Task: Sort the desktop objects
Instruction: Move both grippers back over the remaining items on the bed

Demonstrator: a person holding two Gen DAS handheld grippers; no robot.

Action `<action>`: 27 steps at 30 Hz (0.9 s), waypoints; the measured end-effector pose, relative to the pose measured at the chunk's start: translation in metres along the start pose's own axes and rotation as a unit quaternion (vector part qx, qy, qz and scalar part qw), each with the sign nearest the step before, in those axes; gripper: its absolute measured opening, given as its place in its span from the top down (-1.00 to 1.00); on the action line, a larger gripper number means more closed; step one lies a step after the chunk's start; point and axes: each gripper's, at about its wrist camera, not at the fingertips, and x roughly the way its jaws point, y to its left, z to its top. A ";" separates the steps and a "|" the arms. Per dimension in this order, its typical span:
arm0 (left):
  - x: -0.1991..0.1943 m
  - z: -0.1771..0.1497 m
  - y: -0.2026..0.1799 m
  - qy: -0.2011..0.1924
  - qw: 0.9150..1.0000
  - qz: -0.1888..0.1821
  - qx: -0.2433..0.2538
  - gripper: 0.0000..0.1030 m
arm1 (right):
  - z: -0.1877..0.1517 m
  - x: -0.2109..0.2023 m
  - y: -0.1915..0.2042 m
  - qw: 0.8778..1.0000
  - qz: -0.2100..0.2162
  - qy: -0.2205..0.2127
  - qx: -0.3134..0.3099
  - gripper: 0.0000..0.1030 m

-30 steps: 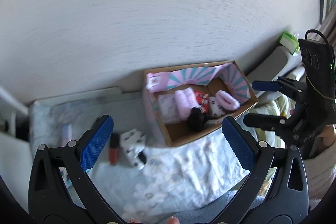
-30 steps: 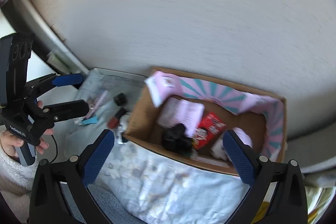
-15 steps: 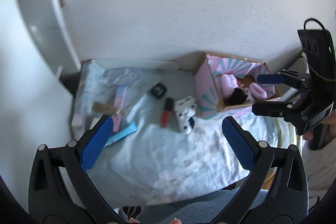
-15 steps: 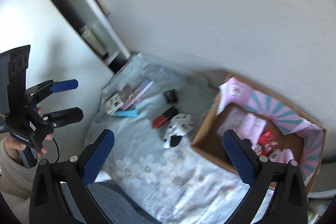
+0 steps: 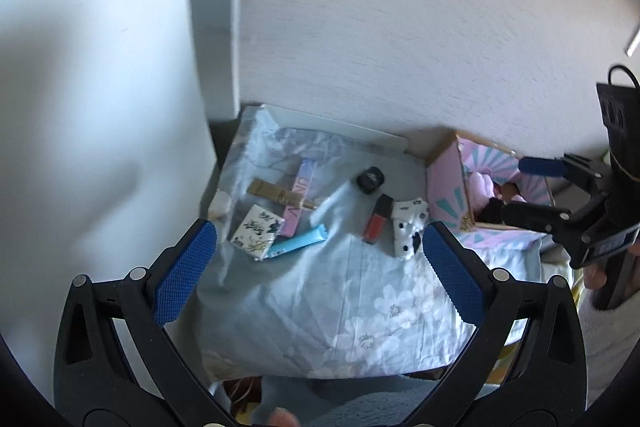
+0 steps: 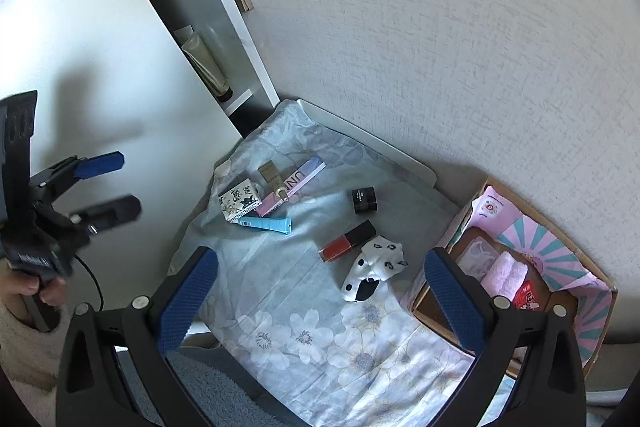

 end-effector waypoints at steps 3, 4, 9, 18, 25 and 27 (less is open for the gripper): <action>0.007 -0.001 0.003 0.009 1.000 0.026 0.010 -1.00 | 0.002 0.004 0.002 1.000 0.005 0.003 -0.005 -1.00; 0.010 -0.002 0.006 0.011 0.999 0.033 0.013 -1.00 | 0.002 0.006 0.002 1.000 0.003 0.005 -0.007 -1.00; 0.028 -0.017 0.015 0.025 0.999 0.040 0.020 -1.00 | 0.001 0.023 -0.003 1.000 -0.015 0.019 -0.012 -1.00; 0.074 -0.046 0.026 0.067 0.997 0.024 0.011 -0.99 | -0.003 0.066 -0.014 0.997 -0.007 0.072 -0.023 -1.00; 0.103 -0.037 0.022 0.067 0.997 0.024 0.040 -0.91 | 0.017 0.097 -0.016 0.994 -0.006 0.100 -0.047 -1.00; 0.114 -0.032 0.023 0.070 0.996 0.027 0.053 -0.78 | 0.024 0.110 -0.017 0.992 -0.013 0.110 -0.059 -1.00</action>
